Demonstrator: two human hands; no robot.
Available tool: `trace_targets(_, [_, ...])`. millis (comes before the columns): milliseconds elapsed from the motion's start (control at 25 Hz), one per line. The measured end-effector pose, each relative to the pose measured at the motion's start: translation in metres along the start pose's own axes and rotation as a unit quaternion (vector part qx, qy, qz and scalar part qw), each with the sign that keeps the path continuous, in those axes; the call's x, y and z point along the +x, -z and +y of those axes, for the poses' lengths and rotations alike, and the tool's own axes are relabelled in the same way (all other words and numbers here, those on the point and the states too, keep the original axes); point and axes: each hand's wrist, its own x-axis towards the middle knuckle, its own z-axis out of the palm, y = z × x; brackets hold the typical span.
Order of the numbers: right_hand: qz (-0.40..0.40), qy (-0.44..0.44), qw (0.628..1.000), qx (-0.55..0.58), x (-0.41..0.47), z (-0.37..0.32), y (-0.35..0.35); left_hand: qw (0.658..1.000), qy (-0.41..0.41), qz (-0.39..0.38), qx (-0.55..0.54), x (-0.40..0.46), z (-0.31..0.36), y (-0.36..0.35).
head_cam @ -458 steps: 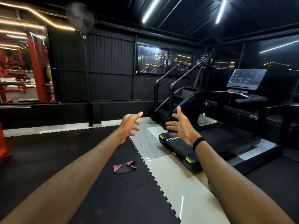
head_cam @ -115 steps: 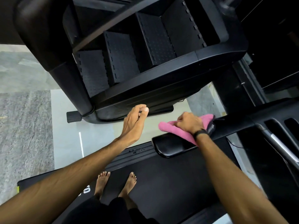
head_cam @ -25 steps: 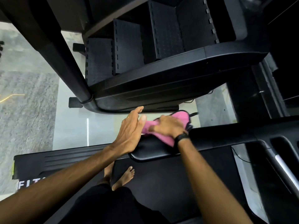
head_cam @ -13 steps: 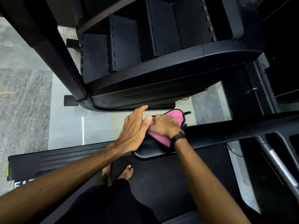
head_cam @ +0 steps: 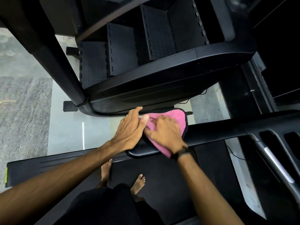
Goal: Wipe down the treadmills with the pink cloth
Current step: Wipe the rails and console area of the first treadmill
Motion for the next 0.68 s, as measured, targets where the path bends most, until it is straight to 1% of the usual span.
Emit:
trace_targets(40, [0.042,0.023,0.999,0.025,-0.024,0.009,-0.001,1.0,0.001,0.005,0.0,-0.002,0.004,-0.002])
trace_targets(80, [0.072,0.032,0.996,0.037,-0.039,0.032,0.0,1.0,-0.006,0.007,0.012,-0.005,0.009,-0.006])
trace_targets(120, [0.088,0.014,0.995,0.034,-0.042,0.059,0.008,0.999,-0.017,0.008,0.035,-0.007,0.012,-0.009])
trace_targets(200, [0.069,-0.085,0.994,0.004,-0.019,0.114,0.023,0.996,-0.026,0.021,0.079,-0.008,0.015,-0.012])
trace_targets(240, [0.045,-0.127,0.991,-0.018,-0.002,0.128,0.029,0.995,-0.023,0.032,0.096,-0.009,0.015,-0.012])
trace_targets(280, [0.024,-0.143,0.989,-0.039,0.012,0.126,0.031,0.992,-0.023,0.042,0.117,-0.009,0.015,-0.013])
trace_targets(360, [0.023,-0.102,0.991,-0.089,0.025,0.094,0.018,0.984,-0.037,0.056,0.167,-0.009,0.018,-0.016])
trace_targets(400, [0.049,-0.057,0.993,-0.089,0.018,0.076,0.009,0.981,-0.037,0.059,0.181,-0.007,0.021,-0.019])
trace_targets(480, [0.114,0.051,0.992,-0.017,-0.019,0.069,-0.003,0.981,-0.015,0.065,0.182,-0.003,0.027,-0.026])
trace_targets(520, [0.131,0.077,0.988,0.024,-0.035,0.087,-0.002,0.98,-0.007,0.07,0.184,-0.003,0.03,-0.031])
trace_targets(560, [0.138,0.083,0.986,0.05,-0.043,0.113,0.006,0.979,-0.007,0.069,0.192,-0.003,0.033,-0.036])
trace_targets(600, [0.134,0.061,0.988,0.054,-0.039,0.142,0.016,0.977,-0.009,0.064,0.202,-0.003,0.035,-0.039])
trace_targets(680, [0.077,-0.052,0.995,0.027,-0.013,0.185,0.038,0.976,-0.003,0.057,0.208,-0.004,0.035,-0.042])
